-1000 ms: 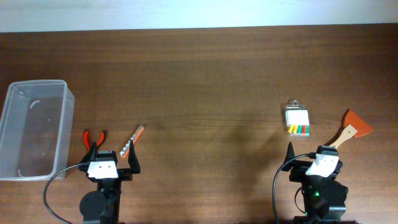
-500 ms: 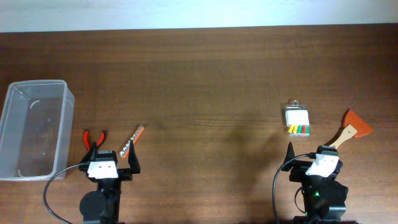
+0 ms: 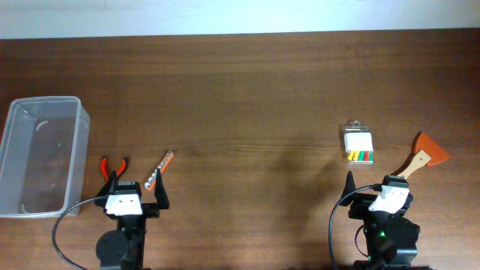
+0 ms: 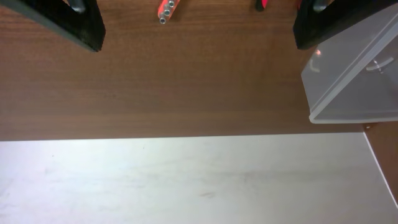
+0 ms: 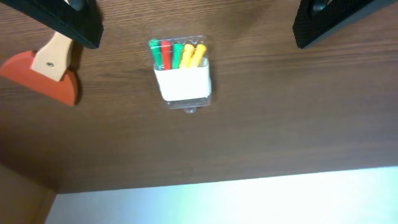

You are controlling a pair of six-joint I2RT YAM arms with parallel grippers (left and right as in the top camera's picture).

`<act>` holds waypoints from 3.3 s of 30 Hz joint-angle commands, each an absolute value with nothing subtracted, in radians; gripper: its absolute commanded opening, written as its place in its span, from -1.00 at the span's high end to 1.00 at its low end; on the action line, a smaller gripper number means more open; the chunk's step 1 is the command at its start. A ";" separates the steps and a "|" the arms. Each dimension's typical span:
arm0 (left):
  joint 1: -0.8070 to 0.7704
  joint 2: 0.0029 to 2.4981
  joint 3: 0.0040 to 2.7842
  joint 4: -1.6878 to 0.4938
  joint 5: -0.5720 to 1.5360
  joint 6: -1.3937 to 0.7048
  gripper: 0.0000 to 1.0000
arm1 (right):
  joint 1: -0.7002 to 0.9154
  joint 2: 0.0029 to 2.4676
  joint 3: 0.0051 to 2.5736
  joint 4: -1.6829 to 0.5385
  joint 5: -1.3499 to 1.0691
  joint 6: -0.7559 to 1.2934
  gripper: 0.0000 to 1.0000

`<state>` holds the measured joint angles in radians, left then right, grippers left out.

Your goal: Pack container

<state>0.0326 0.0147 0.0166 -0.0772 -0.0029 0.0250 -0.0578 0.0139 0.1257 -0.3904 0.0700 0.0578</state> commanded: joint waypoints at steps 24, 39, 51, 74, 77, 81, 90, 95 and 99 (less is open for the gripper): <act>0.029 0.343 0.504 -0.518 -0.068 -0.109 -0.98 | -0.052 0.418 0.392 -0.284 -0.163 0.131 -0.97; 0.029 0.929 1.148 -1.032 -0.034 -0.122 -0.99 | -0.052 1.147 1.119 -0.968 -0.192 0.128 -0.97; 0.218 1.007 1.163 -1.159 -0.273 -0.645 -0.98 | -0.052 1.198 1.125 -0.999 -0.014 0.129 -0.97; 0.875 1.316 1.162 -1.156 -0.180 -0.612 -0.99 | 0.022 1.198 1.125 -1.017 -0.048 0.062 -0.97; 0.905 1.374 1.162 -1.130 -0.182 -0.613 -0.99 | 0.022 1.198 1.125 -1.019 -0.048 0.060 -0.97; 0.940 1.448 1.162 -1.083 -0.179 -0.613 -0.98 | 0.022 1.198 1.125 -1.019 -0.048 0.060 -0.97; 0.948 1.609 1.162 -0.978 -0.180 -0.613 -1.00 | 0.022 1.198 1.125 -1.018 -0.048 0.060 -0.97; 0.948 1.695 1.162 -0.918 -0.180 -0.613 -0.96 | 0.022 1.198 1.125 -1.018 -0.048 0.060 -0.97; 0.948 1.742 1.162 -0.882 -0.179 -0.613 -0.86 | 0.022 1.198 1.125 -1.018 -0.048 0.060 -0.97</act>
